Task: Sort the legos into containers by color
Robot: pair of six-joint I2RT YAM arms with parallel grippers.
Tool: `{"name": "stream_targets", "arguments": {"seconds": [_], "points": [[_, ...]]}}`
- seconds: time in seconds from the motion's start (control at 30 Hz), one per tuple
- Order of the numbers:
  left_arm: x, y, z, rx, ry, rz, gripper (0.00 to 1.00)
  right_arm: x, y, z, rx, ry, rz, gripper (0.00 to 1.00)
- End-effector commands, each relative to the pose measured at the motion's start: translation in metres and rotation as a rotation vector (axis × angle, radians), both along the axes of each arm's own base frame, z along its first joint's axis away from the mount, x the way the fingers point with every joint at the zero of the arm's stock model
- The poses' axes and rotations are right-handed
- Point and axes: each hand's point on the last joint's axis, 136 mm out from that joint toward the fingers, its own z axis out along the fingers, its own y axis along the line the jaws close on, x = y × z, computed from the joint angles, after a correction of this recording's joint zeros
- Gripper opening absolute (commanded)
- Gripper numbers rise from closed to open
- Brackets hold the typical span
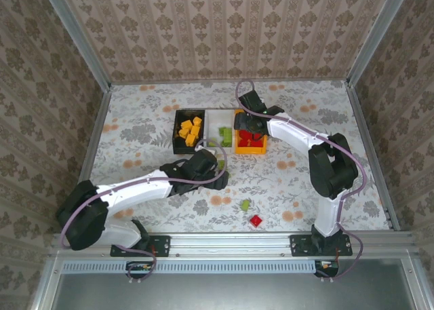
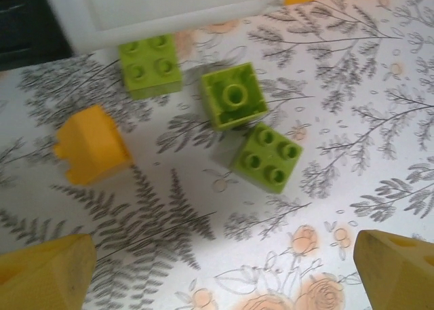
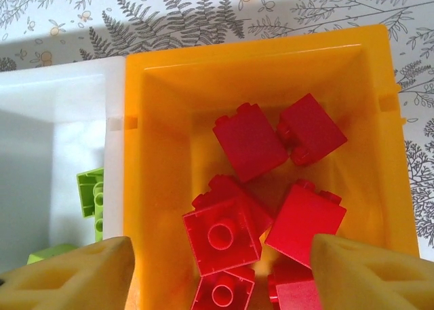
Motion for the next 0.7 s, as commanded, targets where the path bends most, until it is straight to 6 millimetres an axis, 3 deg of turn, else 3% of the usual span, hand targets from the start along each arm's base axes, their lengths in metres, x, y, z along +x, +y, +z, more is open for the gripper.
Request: {"name": "stream_targets", "arguments": {"seconds": [0.0,0.13,0.3,0.67], "points": [[-0.012,-0.034,0.011,-0.011,0.021,-0.159,0.98,-0.009,-0.003,0.032,0.054,-0.061,-0.007,0.74],[-0.045,-0.066,0.004,0.023,0.111,-0.337,0.93,-0.030,-0.014,0.037,0.075,-0.072,-0.009,0.76],[-0.083,-0.090,-0.013,0.119,0.182,-0.514,0.88,-0.051,-0.033,0.036,0.098,-0.075,-0.028,0.76],[-0.104,-0.106,-0.047,0.206,0.307,-0.595,0.66,-0.066,-0.074,0.054,0.147,-0.120,-0.099,0.77]]}}
